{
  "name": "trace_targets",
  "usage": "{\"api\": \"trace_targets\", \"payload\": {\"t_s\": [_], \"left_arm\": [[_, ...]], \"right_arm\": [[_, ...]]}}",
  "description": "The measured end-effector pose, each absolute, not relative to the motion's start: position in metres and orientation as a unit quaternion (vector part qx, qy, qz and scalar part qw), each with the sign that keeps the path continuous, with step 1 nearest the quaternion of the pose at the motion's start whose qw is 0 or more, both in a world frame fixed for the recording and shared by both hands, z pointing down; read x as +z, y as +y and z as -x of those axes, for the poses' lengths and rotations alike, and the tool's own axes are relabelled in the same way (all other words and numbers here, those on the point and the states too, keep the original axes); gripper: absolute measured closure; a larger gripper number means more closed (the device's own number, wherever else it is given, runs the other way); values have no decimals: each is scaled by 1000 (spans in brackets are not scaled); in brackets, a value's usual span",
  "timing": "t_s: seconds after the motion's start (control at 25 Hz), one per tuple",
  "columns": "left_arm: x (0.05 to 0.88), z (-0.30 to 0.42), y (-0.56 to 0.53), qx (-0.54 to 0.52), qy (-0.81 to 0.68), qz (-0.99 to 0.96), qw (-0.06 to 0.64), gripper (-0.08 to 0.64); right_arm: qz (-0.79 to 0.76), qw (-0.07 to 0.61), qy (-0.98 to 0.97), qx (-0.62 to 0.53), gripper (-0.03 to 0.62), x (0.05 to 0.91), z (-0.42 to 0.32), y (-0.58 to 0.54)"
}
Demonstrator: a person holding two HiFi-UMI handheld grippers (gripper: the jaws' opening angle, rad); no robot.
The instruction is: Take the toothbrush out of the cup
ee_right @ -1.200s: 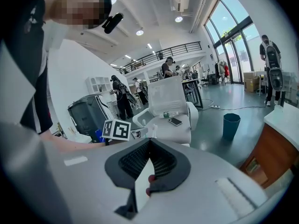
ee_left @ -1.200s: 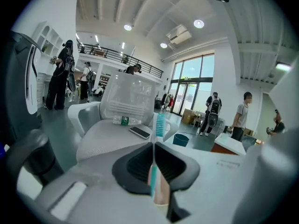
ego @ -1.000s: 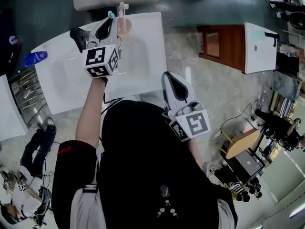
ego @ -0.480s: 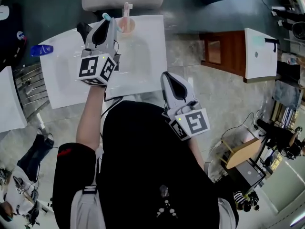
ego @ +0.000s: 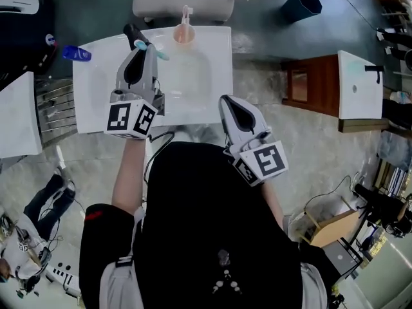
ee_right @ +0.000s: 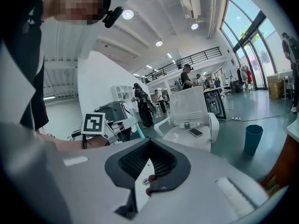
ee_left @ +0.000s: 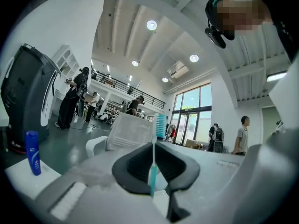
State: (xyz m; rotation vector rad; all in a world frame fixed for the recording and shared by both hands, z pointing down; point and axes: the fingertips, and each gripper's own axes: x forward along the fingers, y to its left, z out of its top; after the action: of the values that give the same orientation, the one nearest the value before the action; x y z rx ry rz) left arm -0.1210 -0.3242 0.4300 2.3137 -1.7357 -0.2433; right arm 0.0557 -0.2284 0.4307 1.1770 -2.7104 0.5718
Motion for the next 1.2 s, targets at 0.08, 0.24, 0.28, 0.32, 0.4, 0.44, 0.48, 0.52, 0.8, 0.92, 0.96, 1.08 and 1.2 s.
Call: {"api": "trace_targets", "payload": {"t_s": [0.08,0.24,0.28,0.32,0.4,0.44,0.48,0.52,0.8,0.92,0.96,1.08,1.2], "left_arm": [[428,122,-307,-83,-600,-787,116,543],[423,121,-271,-88,-614,-776,110,543],[422,120,-261,-89,-617,-774,109,543],[421,117,-251,-88,-620,-772,108,543],[420,114,-231,-87,-627,-767,104,543],[419,113,-222,-87,-631,-764,102,543],[417,112,-213,-88,-634,-762,99,543],[416,111,-205,-90,-637,-760,97,543],[399,107,-166,-99,-652,-747,77,543],[386,105,-160,-103,-654,-747,62,543],[382,104,-158,-103,-655,-747,57,543],[372,100,-155,-102,-655,-747,47,543],[361,97,-155,-103,-655,-748,38,543]], "right_arm": [[-379,63,-904,186,590,429,-56,-221],[-353,45,-914,196,589,424,-58,-206],[-348,40,-915,199,589,423,-59,-202],[-343,38,-917,200,590,423,-60,-199],[-336,35,-920,196,590,422,-61,-193],[-333,34,-922,194,589,421,-61,-191],[-329,31,-924,193,589,420,-60,-190],[-325,28,-926,191,589,419,-60,-188],[-300,10,-940,164,591,395,-58,-176],[-294,4,-944,149,590,384,-57,-176],[-293,3,-945,144,591,381,-57,-177],[-292,-3,-947,132,591,370,-59,-176],[-291,-11,-949,122,589,358,-59,-179]]}}
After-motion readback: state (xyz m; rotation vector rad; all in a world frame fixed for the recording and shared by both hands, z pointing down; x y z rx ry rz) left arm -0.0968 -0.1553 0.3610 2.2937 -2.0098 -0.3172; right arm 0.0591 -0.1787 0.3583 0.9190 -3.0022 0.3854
